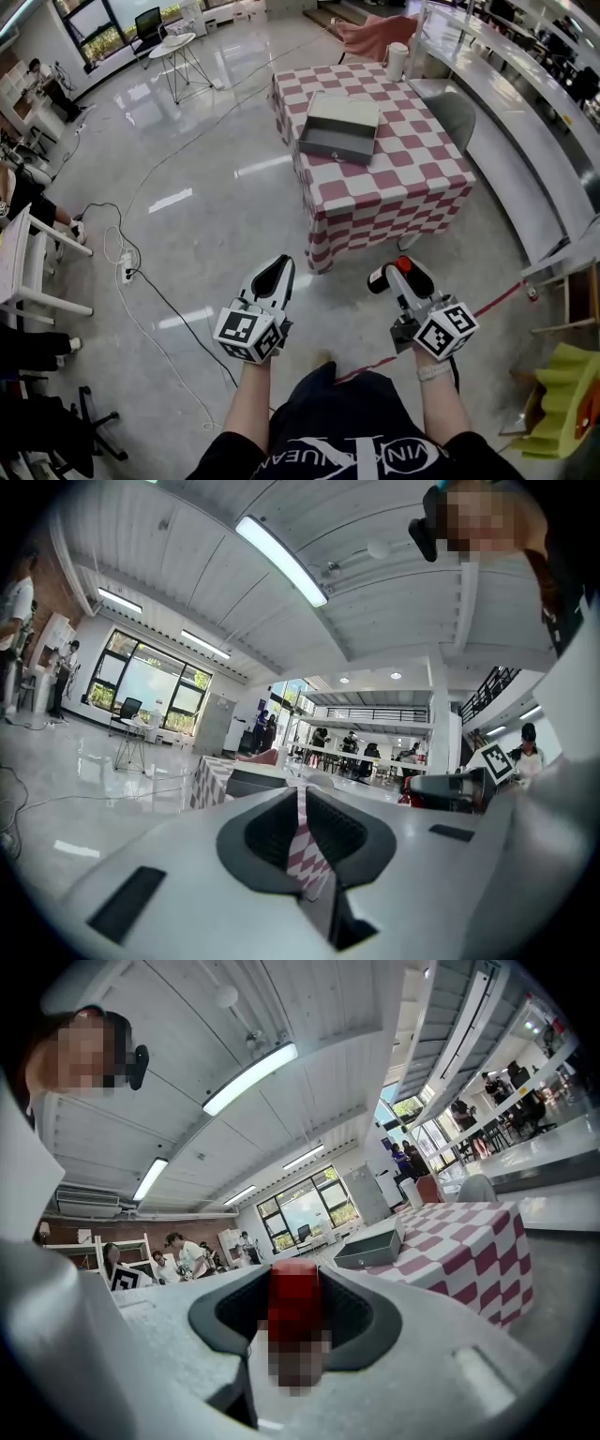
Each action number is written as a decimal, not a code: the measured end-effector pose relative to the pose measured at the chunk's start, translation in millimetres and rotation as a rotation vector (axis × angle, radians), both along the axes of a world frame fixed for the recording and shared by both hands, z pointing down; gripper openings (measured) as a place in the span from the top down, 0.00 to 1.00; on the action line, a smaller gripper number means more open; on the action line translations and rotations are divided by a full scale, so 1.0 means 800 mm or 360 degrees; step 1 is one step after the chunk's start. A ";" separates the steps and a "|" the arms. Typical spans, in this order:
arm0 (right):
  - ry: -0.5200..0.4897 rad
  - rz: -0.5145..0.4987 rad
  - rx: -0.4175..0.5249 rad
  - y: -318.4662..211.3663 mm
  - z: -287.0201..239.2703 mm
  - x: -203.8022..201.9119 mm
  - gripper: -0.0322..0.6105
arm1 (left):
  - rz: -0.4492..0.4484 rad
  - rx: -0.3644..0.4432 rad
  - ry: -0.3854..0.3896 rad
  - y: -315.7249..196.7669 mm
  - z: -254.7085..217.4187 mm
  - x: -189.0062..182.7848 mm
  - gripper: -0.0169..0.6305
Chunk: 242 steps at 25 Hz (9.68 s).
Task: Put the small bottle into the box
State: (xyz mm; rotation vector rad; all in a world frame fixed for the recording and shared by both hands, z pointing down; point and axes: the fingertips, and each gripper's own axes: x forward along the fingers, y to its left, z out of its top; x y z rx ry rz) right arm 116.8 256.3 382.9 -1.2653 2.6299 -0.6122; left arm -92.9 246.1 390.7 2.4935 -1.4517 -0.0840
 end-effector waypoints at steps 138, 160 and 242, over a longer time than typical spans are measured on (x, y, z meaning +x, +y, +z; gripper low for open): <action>0.0733 -0.0184 -0.0206 -0.560 0.117 -0.075 0.71 | 0.0259 -0.0368 0.0070 -0.523 0.104 0.041 0.93; 0.1097 -0.0352 -0.0147 -0.543 0.139 -0.095 0.71 | 0.0216 -0.0372 0.0108 -0.514 0.107 0.036 0.93; 0.0707 -0.0192 -0.0150 -0.513 0.083 -0.042 0.94 | 0.0279 -0.0321 0.0111 -0.514 0.068 0.071 0.93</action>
